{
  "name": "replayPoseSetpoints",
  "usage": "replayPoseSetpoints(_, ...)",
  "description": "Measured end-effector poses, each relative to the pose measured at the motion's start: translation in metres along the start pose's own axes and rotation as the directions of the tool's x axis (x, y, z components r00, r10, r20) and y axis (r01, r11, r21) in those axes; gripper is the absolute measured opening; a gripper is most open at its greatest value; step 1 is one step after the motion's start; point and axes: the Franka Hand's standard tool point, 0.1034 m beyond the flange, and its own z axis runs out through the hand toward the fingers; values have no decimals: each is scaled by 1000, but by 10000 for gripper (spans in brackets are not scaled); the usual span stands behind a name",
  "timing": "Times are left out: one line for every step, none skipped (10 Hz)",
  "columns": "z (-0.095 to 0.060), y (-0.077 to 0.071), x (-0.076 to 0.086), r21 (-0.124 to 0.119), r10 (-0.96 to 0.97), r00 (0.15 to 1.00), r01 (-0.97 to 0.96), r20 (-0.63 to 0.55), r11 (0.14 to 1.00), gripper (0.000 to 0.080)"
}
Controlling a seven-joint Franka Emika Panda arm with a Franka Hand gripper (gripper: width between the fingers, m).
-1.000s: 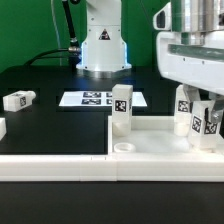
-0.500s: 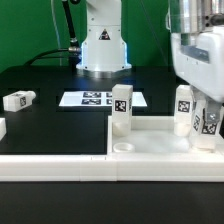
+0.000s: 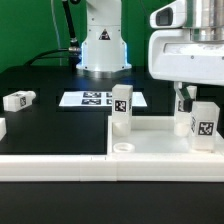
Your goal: Assemble square table
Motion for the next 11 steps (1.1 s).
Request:
replayPoseSetpoints(0,0,0,0,-72,997,72,0,997,649)
replayPoseSetpoints(1,3,3,-13,-271,963,271,-7,963,649)
replayPoseSetpoints(2,5,8,-25,-432,902,432,-10,902,649)
replayPoseSetpoints(2,4,12,-28,-540,841,540,-15,841,649)
replayPoseSetpoints(4,7,15,-28,-601,799,600,-21,800,649)
replayPoseSetpoints(4,7,15,-27,-584,811,583,-21,812,649)
replayPoseSetpoints(4,7,14,-27,-567,824,566,-22,824,563)
replayPoseSetpoints(4,7,15,-27,-568,823,567,-22,823,427)
replayPoseSetpoints(4,7,14,-26,-544,839,543,-22,839,427)
replayPoseSetpoints(5,7,14,-23,-483,875,483,-23,875,288)
replayPoseSetpoints(5,7,14,-21,-372,928,372,-25,928,288)
